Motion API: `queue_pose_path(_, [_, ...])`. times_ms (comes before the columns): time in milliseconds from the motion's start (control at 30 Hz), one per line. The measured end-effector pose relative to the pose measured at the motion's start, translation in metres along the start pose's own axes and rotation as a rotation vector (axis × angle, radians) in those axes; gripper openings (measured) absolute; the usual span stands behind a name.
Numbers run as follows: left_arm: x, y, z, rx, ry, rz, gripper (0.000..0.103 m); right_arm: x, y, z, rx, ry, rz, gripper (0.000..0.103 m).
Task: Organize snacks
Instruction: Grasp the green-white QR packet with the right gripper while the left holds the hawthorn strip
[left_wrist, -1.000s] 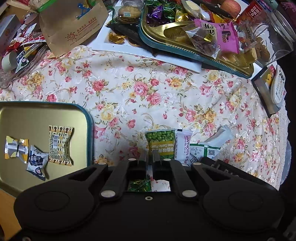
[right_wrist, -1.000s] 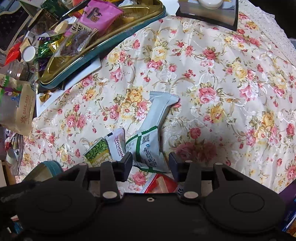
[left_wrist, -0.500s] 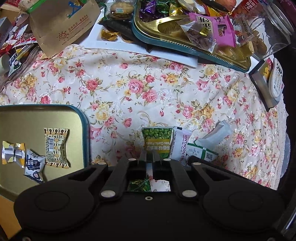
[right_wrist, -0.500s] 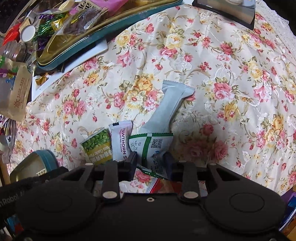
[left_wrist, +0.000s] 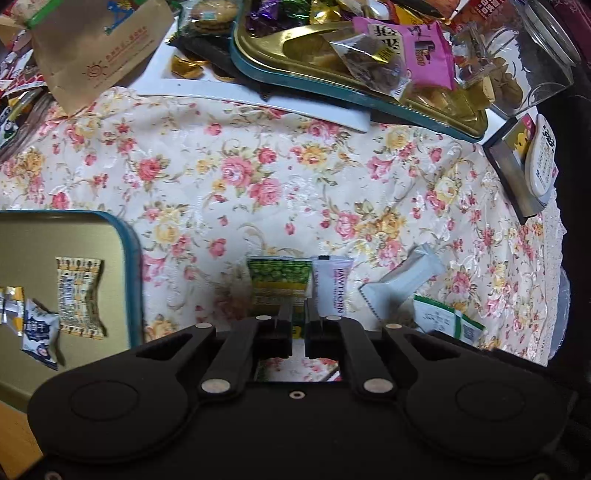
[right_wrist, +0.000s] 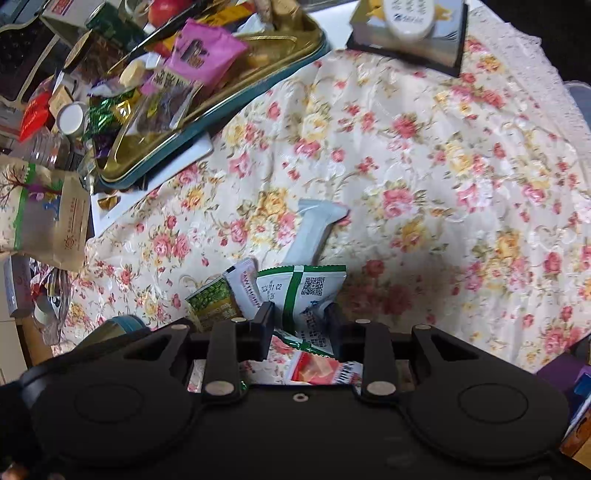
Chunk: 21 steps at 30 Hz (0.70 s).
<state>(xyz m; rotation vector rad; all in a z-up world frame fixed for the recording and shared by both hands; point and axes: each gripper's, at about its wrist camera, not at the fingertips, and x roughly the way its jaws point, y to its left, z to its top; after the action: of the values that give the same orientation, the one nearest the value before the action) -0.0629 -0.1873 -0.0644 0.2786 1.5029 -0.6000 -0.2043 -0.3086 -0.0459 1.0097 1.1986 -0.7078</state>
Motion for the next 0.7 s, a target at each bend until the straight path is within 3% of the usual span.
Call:
queue_pose_path(300, [0.025, -0.02, -0.001, -0.028, 0.006, -0.043, 0.011, -0.038, -0.032, 0.003, 0.041, -0.064, 0.003, 0.032])
queue_pose_path(700, [0.048, -0.028, -0.002, -0.033, 0.014, 0.026, 0.011, -0.044, -0.035, 0.003, 0.019, -0.074, 0.027, 0.032])
